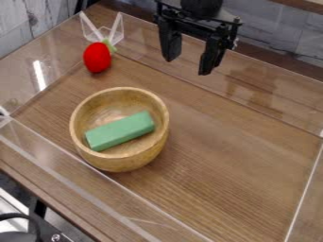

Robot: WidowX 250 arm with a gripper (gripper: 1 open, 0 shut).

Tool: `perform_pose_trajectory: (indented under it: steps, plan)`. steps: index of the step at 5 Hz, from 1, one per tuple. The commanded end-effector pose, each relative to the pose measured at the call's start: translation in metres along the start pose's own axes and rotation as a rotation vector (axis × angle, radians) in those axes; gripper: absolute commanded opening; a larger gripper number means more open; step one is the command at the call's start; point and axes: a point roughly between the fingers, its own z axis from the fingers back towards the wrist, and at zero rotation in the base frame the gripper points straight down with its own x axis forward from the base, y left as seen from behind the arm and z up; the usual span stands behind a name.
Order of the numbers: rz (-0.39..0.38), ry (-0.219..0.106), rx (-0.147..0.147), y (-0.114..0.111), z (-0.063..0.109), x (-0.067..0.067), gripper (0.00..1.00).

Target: Move the red fruit to the right side of the table

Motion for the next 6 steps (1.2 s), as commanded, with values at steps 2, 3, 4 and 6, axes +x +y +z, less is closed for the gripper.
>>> perform_pose_trajectory:
  steps: [2, 3, 4, 6]
  plan:
    - [-0.018, -0.004, 0.022, 0.059, -0.007, 0.005, 1.00]
    - [0.042, -0.025, 0.037, 0.109, -0.009, 0.011, 1.00]
    - [0.082, -0.034, 0.048, 0.157, -0.015, 0.017, 1.00]
    - [0.160, -0.041, 0.055, 0.174, -0.022, 0.025, 1.00]
